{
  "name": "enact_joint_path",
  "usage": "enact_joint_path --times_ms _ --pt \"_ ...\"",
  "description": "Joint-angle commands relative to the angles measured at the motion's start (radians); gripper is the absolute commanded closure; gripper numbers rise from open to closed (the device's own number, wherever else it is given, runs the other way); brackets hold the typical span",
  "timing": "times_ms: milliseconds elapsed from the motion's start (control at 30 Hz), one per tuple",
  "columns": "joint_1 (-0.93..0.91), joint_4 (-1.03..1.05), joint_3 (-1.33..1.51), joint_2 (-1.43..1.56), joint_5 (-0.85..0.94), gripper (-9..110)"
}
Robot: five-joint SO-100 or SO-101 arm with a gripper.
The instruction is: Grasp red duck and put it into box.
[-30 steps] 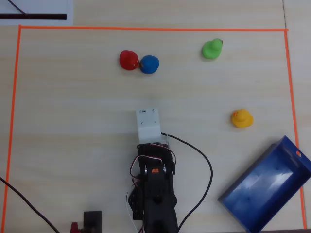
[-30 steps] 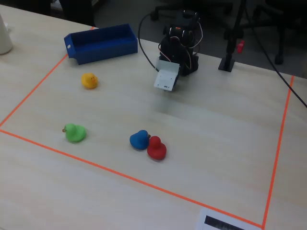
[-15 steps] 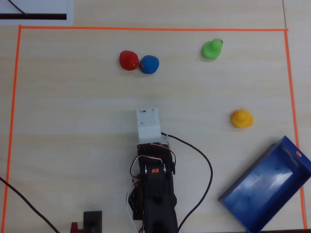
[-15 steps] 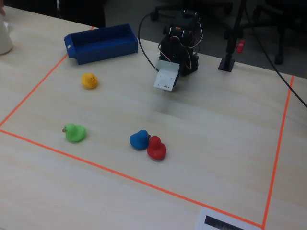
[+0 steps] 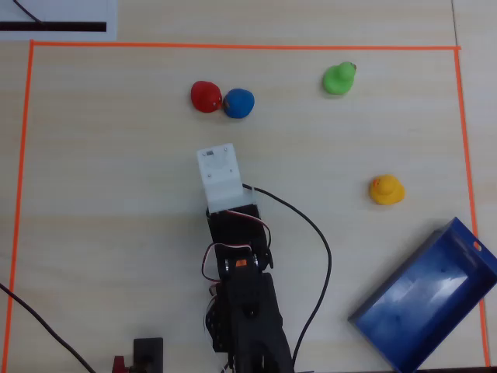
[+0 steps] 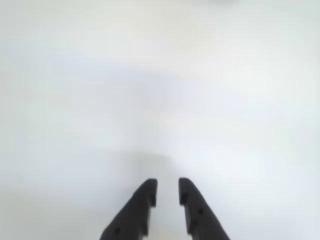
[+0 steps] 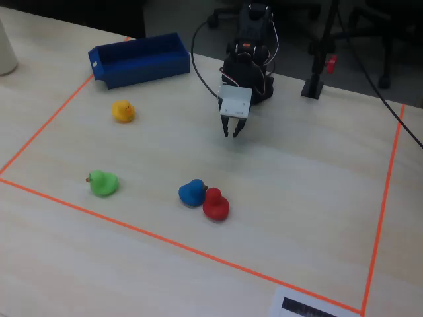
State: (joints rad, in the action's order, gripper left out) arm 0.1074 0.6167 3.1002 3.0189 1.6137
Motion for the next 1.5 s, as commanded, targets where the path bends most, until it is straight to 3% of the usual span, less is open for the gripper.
enact_joint_path --times_ms 0,367,733,1333,1467 --pt "0.058 -0.21 -0.152 -0.252 -0.041 93" --pt "0.058 -0.393 -0.723 -0.917 -0.117 69" --pt "-0.031 -0.459 -1.169 -1.428 -0.107 65" --pt "-0.123 -0.503 -1.284 -1.712 -0.103 63" --pt "-0.132 -0.506 -1.289 -1.736 -0.077 68"
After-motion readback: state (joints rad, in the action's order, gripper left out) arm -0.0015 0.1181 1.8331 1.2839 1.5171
